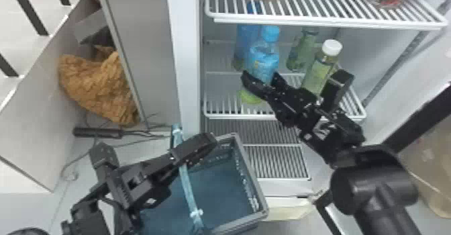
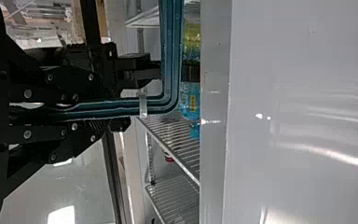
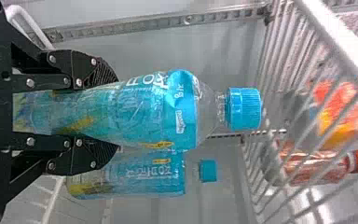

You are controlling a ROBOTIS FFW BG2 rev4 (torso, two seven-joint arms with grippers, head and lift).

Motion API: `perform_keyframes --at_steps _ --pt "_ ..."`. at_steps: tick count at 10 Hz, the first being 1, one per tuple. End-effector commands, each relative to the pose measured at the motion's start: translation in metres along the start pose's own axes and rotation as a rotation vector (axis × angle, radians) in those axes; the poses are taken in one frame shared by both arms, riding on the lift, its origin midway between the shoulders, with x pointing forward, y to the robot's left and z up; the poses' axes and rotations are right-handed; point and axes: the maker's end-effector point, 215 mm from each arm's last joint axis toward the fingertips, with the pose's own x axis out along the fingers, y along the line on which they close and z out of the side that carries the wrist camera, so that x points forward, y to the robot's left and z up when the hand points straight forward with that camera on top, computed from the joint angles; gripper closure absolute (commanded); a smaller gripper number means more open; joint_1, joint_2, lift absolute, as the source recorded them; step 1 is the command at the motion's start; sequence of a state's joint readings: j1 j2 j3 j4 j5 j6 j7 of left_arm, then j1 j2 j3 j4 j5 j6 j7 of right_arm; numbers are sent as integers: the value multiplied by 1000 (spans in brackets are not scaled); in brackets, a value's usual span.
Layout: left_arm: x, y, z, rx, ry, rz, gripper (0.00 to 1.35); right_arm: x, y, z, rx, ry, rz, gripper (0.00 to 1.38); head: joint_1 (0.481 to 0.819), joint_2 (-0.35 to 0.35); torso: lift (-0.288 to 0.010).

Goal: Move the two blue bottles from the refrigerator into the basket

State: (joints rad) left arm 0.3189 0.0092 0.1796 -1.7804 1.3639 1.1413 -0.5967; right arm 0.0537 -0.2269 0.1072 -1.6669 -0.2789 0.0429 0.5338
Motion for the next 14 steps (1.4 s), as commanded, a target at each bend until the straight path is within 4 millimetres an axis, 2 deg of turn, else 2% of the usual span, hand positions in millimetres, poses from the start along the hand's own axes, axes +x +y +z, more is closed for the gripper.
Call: perform_keyframes --at_steps 1,3,6,10,14 --pt "0 0 0 0 0 0 1199 -18 4 5 7 9 -13 1274 695 -104 -220" --pt "0 -1 0 -1 0 -2 1199 -41 22 12 30 24 -9 1274 695 -117 -220" --pt "2 -1 0 0 1 -5 1199 -59 60 12 93 55 44 1274 695 -115 -220" --pt "1 -2 1 0 -6 -7 1199 -88 105 -12 235 141 115 1274 695 -94 -220" --pt "2 -2 2 3 -5 -7 1199 -95 143 -29 337 222 200 1274 695 -63 -220"
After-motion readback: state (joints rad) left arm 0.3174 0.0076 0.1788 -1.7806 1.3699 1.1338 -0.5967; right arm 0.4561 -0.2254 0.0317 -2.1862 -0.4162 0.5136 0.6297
